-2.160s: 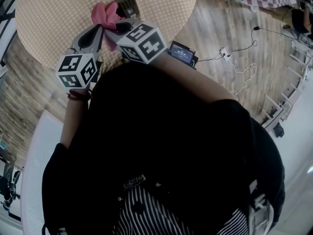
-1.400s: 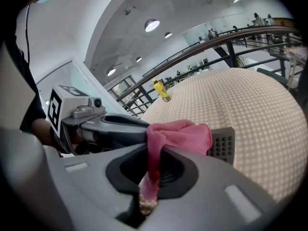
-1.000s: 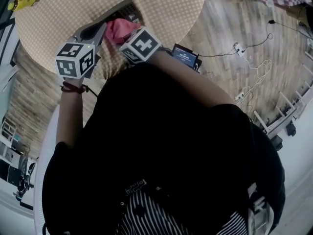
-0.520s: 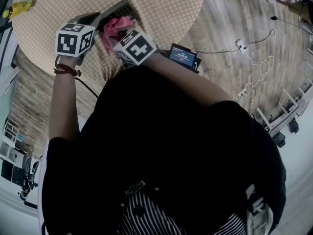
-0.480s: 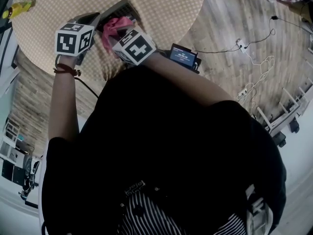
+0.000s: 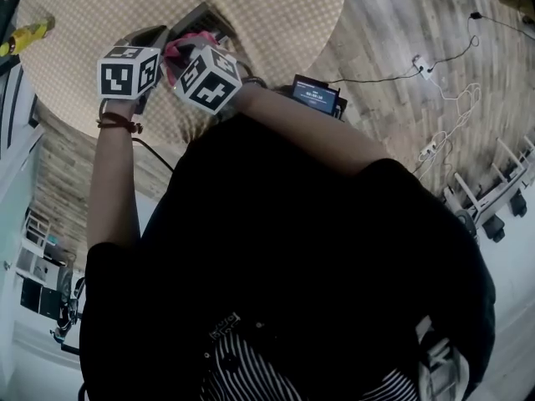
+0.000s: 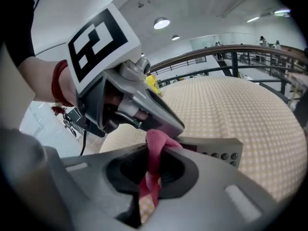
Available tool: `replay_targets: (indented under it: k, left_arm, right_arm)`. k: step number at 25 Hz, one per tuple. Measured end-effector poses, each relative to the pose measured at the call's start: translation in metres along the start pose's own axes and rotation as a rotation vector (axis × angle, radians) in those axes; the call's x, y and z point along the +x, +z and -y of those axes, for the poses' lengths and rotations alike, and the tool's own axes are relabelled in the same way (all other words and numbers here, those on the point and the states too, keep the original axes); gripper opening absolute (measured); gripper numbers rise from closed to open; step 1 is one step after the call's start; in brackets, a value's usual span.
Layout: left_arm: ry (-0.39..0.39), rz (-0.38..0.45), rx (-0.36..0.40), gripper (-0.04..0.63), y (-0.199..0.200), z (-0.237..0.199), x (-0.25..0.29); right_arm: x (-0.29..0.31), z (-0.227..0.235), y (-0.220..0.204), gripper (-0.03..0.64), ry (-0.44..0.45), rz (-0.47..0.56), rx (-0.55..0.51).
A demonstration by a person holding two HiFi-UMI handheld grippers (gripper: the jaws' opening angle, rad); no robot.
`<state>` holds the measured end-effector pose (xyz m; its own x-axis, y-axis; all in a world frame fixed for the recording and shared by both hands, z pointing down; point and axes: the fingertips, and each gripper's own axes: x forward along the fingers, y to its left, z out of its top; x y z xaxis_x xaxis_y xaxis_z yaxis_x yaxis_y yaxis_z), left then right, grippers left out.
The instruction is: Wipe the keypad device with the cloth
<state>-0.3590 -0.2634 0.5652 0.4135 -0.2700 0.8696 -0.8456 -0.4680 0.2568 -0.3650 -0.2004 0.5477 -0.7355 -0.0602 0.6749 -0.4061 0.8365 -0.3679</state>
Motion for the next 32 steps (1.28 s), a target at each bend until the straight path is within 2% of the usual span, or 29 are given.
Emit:
replay_targets:
  k: [5,14,22,32]
  left_arm:
    - [0.033,-0.014,0.050,-0.002,0.000,0.000,0.001]
    - [0.062,-0.044,0.151,-0.002,0.000,0.001,0.003]
    - [0.086,-0.032,0.123,-0.002,-0.002,-0.004,0.002]
    - [0.086,-0.040,0.139,-0.002,-0.005,0.003,0.002]
  right_arm:
    - [0.004,0.002,-0.001,0.032,-0.002,0.004,0.009]
    - [0.010,0.007,-0.005,0.032,0.068,-0.023,0.159]
    - [0.020,0.005,-0.045,0.032,0.071,-0.128,0.165]
    - [0.030,-0.002,-0.111,0.032,0.095,-0.291,0.227]
